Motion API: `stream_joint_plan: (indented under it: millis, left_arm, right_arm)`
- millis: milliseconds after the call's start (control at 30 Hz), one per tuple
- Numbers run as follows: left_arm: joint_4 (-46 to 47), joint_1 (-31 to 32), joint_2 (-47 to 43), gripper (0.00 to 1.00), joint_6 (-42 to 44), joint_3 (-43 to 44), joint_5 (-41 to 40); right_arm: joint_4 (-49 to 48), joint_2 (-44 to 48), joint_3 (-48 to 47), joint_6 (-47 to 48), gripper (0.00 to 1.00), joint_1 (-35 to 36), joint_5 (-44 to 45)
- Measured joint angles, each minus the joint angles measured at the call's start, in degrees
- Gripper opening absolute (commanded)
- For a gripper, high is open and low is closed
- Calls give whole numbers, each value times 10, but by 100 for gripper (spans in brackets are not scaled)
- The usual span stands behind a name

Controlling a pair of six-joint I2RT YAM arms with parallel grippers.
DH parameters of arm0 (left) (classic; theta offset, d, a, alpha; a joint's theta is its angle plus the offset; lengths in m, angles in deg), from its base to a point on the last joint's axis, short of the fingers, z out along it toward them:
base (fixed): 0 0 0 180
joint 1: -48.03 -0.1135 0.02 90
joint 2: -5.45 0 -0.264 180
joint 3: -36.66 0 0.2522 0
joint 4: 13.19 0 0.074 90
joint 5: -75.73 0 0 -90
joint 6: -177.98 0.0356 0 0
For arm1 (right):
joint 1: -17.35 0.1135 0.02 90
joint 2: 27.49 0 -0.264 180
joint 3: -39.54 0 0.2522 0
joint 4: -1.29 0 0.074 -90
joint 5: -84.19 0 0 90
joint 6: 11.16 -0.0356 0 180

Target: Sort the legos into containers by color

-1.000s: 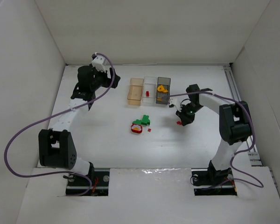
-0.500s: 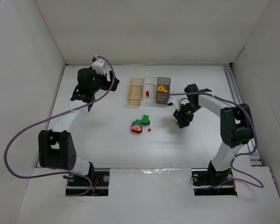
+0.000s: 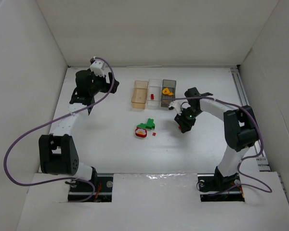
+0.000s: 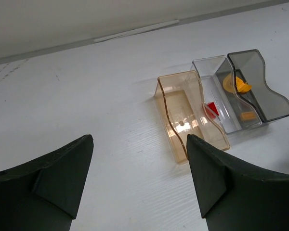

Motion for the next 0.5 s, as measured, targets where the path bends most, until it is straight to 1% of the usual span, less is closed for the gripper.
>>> stream_joint_plan:
  millis: [233,333,367,400,467,500]
  left_arm:
    - [0,-3,0,76,0,0,5]
    - [0,-3,0,76,0,0,7]
    - [0,-3,0,76,0,0,7]
    - [0,-3,0,76,0,0,7]
    - [0,-3,0,76,0,0,7]
    - [0,-3,0,76,0,0,8]
  right_arm:
    - [-12,0,-1,-21,51,10,11]
    - [-19,0,-2,-29,47,21,18]
    - [-23,0,-2,-31,44,25,20]
    - [-26,0,-2,-33,36,28,23]
    - [-30,-1,-2,-38,28,36,30]
    - [-31,-2,-2,-40,19,39,33]
